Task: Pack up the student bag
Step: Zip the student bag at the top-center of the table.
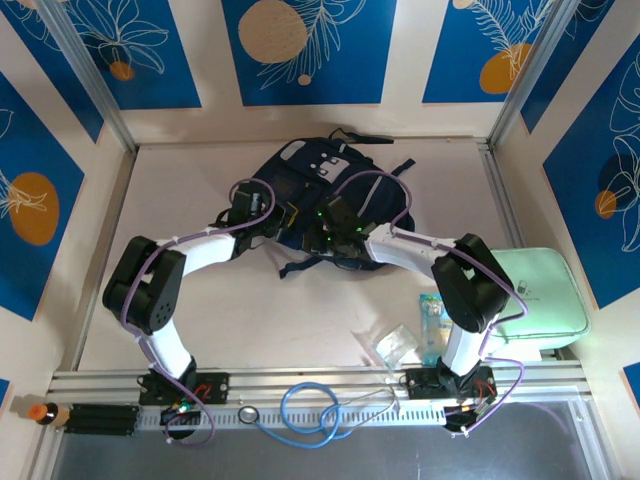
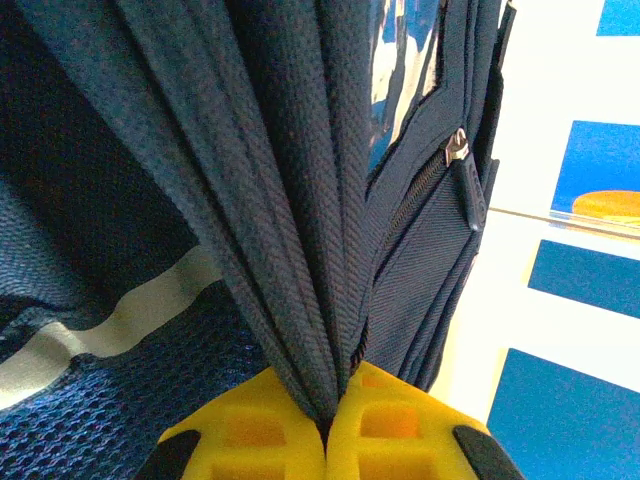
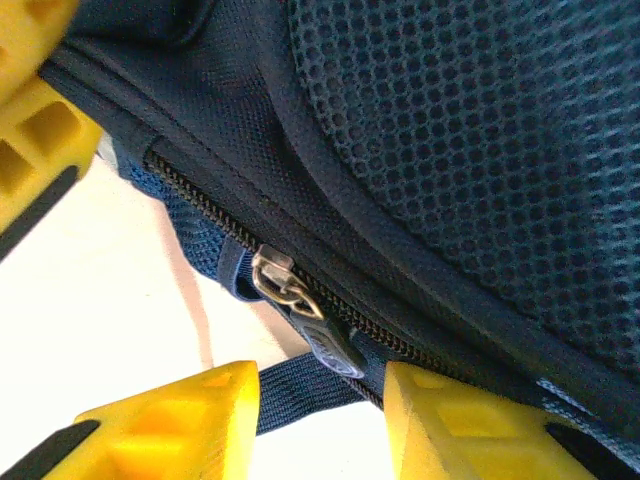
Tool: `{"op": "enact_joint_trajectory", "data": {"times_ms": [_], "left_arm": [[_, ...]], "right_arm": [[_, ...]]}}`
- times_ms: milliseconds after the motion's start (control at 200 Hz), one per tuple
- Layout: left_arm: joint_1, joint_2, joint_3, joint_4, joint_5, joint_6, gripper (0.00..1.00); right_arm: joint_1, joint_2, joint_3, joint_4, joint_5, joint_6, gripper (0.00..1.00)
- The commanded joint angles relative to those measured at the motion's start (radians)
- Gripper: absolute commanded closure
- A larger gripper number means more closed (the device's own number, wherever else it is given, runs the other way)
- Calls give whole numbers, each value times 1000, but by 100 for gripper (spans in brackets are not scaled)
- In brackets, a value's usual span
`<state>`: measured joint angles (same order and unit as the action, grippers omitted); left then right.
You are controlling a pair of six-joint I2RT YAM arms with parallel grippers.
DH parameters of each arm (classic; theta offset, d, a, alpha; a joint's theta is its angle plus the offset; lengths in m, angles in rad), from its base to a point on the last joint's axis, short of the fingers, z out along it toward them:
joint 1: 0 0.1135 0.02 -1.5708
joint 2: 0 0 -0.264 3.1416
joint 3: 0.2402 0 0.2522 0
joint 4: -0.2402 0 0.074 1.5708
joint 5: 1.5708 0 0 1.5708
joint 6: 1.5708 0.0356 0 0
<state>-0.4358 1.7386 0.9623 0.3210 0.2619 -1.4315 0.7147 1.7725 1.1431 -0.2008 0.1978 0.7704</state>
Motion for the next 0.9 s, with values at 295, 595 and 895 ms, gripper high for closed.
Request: {"op": "enact_joint_trajectory", "data": {"times_ms": [295, 595, 895], "left_arm": [[-21, -24, -24, 101, 25, -37, 100], [-20, -56, -95, 116, -18, -60, 100], [-23, -62, -105, 105, -12, -51, 100]], "right_arm": [[-23, 136, 145, 40, 101, -95, 68], [-26, 145, 145, 20, 158, -144, 83], [-33, -14, -15, 95, -26, -225, 89]]}}
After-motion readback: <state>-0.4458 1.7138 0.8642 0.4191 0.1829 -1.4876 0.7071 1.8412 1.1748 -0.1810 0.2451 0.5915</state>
